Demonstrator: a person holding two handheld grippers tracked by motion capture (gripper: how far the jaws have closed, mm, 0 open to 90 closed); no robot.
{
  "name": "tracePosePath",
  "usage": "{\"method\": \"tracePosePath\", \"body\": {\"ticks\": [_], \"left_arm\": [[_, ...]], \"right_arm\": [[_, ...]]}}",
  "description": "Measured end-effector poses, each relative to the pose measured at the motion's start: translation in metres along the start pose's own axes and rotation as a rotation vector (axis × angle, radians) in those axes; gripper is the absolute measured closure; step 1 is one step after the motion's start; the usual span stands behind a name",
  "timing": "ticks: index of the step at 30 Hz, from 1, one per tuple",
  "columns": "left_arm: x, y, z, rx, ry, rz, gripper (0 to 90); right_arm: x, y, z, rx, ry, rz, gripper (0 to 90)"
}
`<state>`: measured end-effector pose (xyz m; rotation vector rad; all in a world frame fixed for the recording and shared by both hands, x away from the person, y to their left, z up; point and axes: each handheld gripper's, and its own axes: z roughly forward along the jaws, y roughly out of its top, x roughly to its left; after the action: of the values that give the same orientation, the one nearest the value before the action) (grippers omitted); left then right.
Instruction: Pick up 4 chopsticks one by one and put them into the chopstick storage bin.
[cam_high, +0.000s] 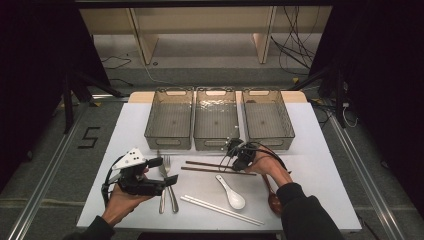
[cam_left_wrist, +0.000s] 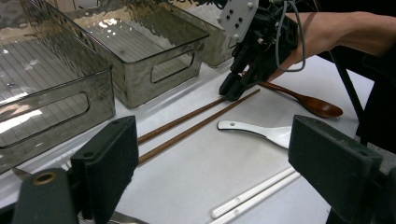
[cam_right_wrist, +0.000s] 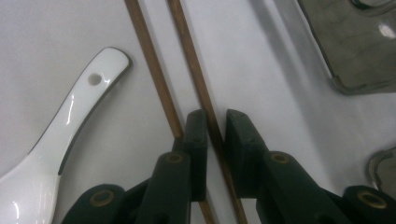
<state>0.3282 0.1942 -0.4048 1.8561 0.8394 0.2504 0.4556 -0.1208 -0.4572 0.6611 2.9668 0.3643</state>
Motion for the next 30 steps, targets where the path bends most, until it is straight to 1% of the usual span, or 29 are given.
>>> {"method": "tracePosePath", "body": {"ticks": [3,10,12,13,15,16,17,18,20,23,25,27,28,30], "left_arm": [[-0.001,0.000,0.000,-0.001,0.001,0.001,15.6],[0.000,0.000,0.000,-0.005,0.001,-0.002,15.6],[0.000,0.000,0.000,-0.006,0.001,-0.003,15.6],[0.000,0.000,0.000,-0.006,0.000,-0.003,15.6],[-0.001,0.000,0.000,-0.006,0.000,-0.003,15.6],[-0.001,0.000,0.000,-0.005,0.000,-0.002,15.6],[0.000,0.000,0.000,-0.006,0.001,-0.003,15.6],[0.000,0.000,0.000,-0.007,0.001,-0.005,15.6],[-0.001,0.000,0.000,-0.007,0.001,-0.004,15.6],[-0.001,0.000,0.000,-0.007,0.001,-0.004,15.7],[0.000,0.000,0.000,-0.007,0.002,-0.004,15.6],[0.000,0.000,-0.001,-0.009,0.003,-0.005,15.6],[0.000,0.000,-0.001,-0.009,0.003,-0.005,15.6],[0.000,0.000,-0.001,-0.010,0.004,-0.006,15.6]], "right_arm": [[0.002,0.004,0.000,0.030,-0.007,-0.022,79.8],[0.006,0.012,0.001,0.088,-0.014,-0.111,84.1],[0.006,0.014,0.001,0.100,-0.017,-0.129,84.7],[0.007,0.015,0.002,0.105,-0.016,-0.124,84.9],[0.007,0.016,0.002,0.110,-0.014,-0.143,85.3],[0.007,0.016,0.002,0.110,-0.014,-0.143,85.3],[0.008,0.017,0.002,0.124,-0.017,-0.148,85.8],[0.008,0.018,0.002,0.130,-0.018,-0.167,85.9],[0.009,0.020,0.002,0.148,-0.024,-0.177,86.1],[0.010,0.021,0.002,0.150,-0.028,-0.184,86.3],[0.010,0.020,0.002,0.144,-0.032,-0.203,86.3],[0.011,0.019,0.001,0.144,-0.044,-0.203,86.4],[0.011,0.019,0.000,0.139,-0.046,-0.211,86.5],[0.011,0.018,-0.002,0.127,-0.046,-0.199,86.5]]}}
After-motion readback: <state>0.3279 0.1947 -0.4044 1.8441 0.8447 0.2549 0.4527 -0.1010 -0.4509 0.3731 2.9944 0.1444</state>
